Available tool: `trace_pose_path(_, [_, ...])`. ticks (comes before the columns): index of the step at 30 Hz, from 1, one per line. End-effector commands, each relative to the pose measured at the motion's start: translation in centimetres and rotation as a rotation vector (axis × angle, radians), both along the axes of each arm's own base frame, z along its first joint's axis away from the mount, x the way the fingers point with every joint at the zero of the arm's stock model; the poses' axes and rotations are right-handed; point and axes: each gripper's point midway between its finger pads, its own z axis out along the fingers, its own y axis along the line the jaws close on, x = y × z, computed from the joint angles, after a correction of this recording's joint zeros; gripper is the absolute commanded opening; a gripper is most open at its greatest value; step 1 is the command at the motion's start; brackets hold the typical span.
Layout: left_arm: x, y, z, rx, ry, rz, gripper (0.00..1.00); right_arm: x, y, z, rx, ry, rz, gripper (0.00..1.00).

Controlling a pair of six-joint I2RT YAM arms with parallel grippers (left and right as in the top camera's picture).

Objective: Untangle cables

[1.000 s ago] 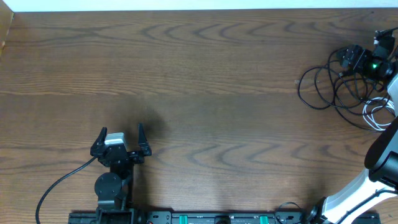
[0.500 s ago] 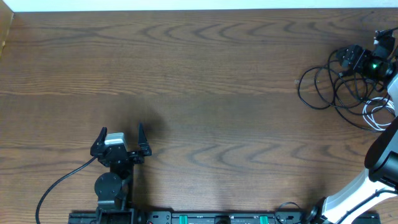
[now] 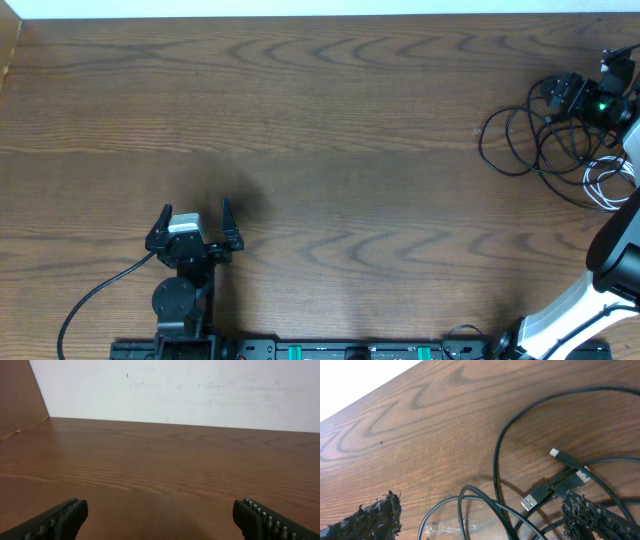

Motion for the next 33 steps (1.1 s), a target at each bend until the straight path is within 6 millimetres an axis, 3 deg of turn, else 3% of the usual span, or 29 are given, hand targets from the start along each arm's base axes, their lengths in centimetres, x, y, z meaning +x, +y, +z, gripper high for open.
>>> trace_pose_path(1, [-0.1,-0.1,-1.8,0.016,0.052,-0.009,0.98,0.1,1.0,2.9,-0.005,-0.041,0.020,0.99])
trace_pose_path(14, [-0.1,-0.1,-1.8,0.016,0.052,-0.009,0.98,-2.5,3.8,14.9,-0.097,-0.239,0.052,0.99])
trace_pose_path(20, [-0.1,-0.1,-1.8,0.016,0.052,-0.009,0.98,-3.1,7.1,16.9,-0.107,-0.282,0.112,0.99])
trace_pose_path(23, [-0.1,-0.1,-1.8,0.016,0.052,-0.009,0.98,-4.4,10.0,17.0,-0.101,-0.289,0.165,0.99])
trace_pose_path(26, [-0.1,-0.1,-1.8,0.016,0.052,-0.009,0.98,-6.2,13.1,15.9,-0.085,-0.271,0.222,0.99])
trace_pose_path(28, [-0.1,-0.1,-1.8,0.016,0.052,-0.009,0.98,-7.7,15.0,14.2,-0.069,-0.241,0.260,0.99])
trace_pose_path(33, [-0.1,-0.1,-1.8,0.016,0.052,-0.009,0.98,-12.5,19.2,7.7,-0.017,-0.107,0.349,0.99])
